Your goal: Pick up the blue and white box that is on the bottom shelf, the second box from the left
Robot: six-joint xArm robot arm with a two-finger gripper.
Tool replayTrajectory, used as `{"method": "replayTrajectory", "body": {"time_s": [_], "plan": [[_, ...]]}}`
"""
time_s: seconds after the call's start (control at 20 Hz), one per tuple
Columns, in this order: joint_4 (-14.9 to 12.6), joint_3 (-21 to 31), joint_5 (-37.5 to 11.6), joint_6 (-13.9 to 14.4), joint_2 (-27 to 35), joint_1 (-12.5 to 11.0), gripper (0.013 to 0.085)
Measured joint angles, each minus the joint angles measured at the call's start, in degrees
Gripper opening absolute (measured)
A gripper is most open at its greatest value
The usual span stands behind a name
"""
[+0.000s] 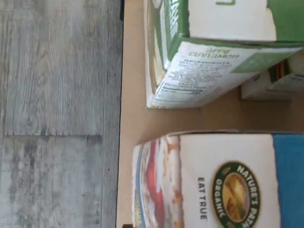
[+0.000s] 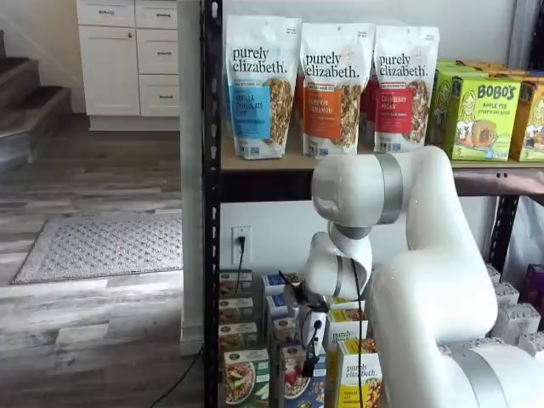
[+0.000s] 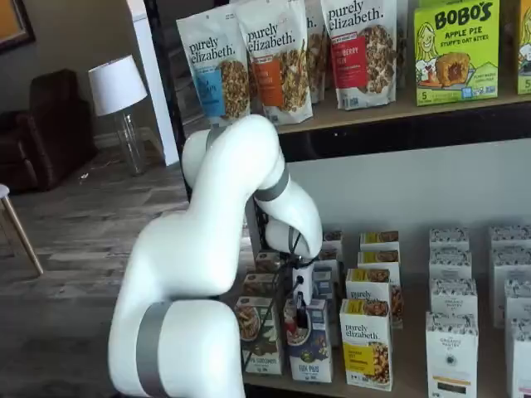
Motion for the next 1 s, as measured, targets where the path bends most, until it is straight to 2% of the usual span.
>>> {"method": "replayTrajectory", "body": {"time_s": [0.3,0.75,0.8,0.85,1.0], "plan": [[-1.1,-0.2,0.3,1.0,0.6,0.1,0.0850],[-0.9,-0.5,0.3,1.1,1.3,0.5,0.0850],[-0.8,-0.6,0.3,1.1,1.4,0.5,0.0810],[-0.6,-0.7,0.4,1.0,1.5,0.6,0.0810],[-0.5,-0.9,0.5,1.1,1.7,0.8,0.0730]]}}
